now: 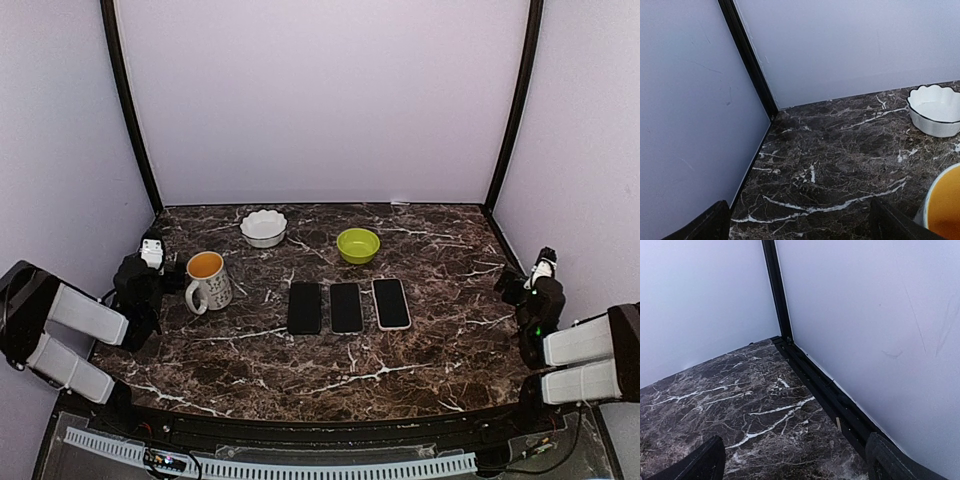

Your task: Put the phone into the phone case

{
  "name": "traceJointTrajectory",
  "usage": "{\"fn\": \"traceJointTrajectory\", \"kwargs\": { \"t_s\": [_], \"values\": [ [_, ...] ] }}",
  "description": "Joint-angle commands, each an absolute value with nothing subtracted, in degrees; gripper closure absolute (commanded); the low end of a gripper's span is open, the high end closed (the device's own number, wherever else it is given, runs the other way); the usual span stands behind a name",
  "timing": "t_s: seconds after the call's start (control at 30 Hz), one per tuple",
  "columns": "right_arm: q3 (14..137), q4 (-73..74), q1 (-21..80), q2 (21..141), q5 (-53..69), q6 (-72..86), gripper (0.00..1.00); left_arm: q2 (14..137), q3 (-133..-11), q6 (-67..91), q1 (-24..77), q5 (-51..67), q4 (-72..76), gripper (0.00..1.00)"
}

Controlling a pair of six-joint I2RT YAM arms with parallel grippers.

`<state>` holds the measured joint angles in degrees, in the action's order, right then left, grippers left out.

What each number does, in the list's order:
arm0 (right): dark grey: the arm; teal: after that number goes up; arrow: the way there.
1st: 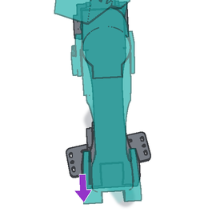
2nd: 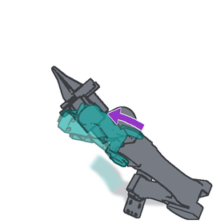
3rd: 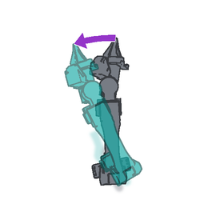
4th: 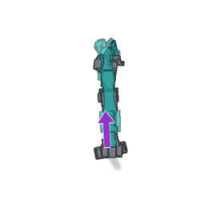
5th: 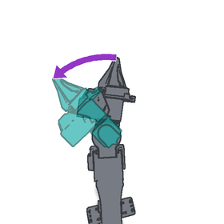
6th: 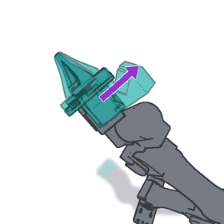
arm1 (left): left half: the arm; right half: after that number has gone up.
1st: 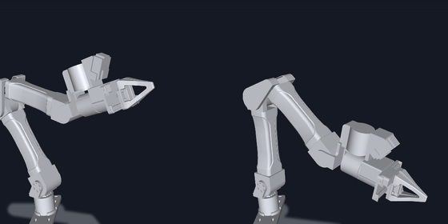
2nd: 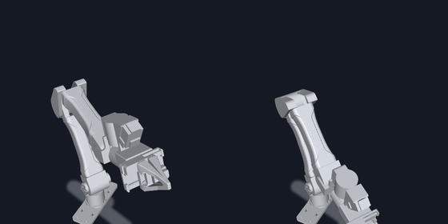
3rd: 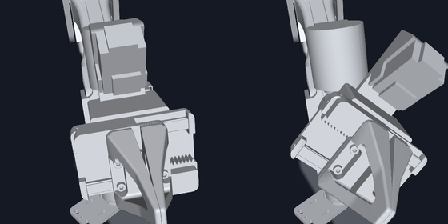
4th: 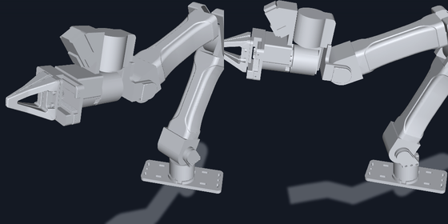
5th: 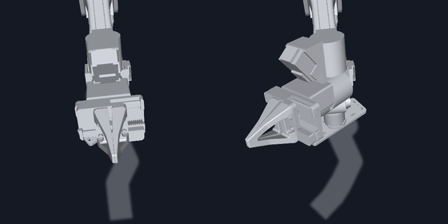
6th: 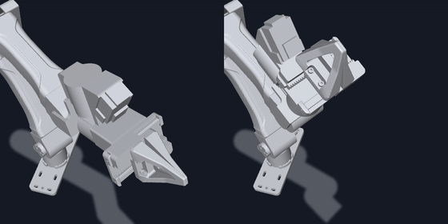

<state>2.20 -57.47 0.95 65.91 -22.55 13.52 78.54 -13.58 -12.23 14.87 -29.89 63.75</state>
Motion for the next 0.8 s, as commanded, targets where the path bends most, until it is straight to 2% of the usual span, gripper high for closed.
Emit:
{"fn": "traceJointTrajectory", "kwargs": {
  "t_s": [0.0, 0.2, 0.37, 0.47, 0.53, 0.6, 0.67, 0.77],
  "values": [
    [2.11, -70.98, 0.55, 68.15, -18.06, 11.21, 0.02, 86.03, -12.74, -11.34, 11.88, -27.99, 78.19, 0.01],
    [1.95, -80.79, -2.65, 75.37, -16.57, 8.79, 0.02, 87.74, -14.14, -7.98, 8.91, -23.15, 75.22, 0.01],
    [4.05, -94.75, -2.89, 90.69, -12.68, 6.83, 0.02, 88.31, -9.83, -6.37, 7.51, -20.57, 82.79, 0.01],
    [6.95, -83.25, -3.47, 86.93, -11.17, 7.2, 0.02, 92.07, -10.95, -7.33, 7.48, -19.92, 85.52, 0.01],
    [8.0, -84.17, -4.25, 88.83, -8.15, 7.35, 0.01, 91.3, -11.98, -6.27, 7.01, -19.6, 81.76, 0.01],
    [10.86, -76.23, -4.56, 87.29, -4.96, 6.34, 0.02, 91.79, -12.13, -6.55, 6.75, -19.34, 82.32, 0.01],
    [12.78, -75.5, -4.57, 88.7, -2.72, 5.81, 0.01, 91.74, -12.1, -6.38, 6.7, -19.35, 82.39, 0.01],
    [13.02, -73.53, -4.57, 87.93, -2.81, 5.51, 0.01, 91.76, -12.19, -6.38, 6.68, -19.34, 82.35, 0.01]
  ]
}}
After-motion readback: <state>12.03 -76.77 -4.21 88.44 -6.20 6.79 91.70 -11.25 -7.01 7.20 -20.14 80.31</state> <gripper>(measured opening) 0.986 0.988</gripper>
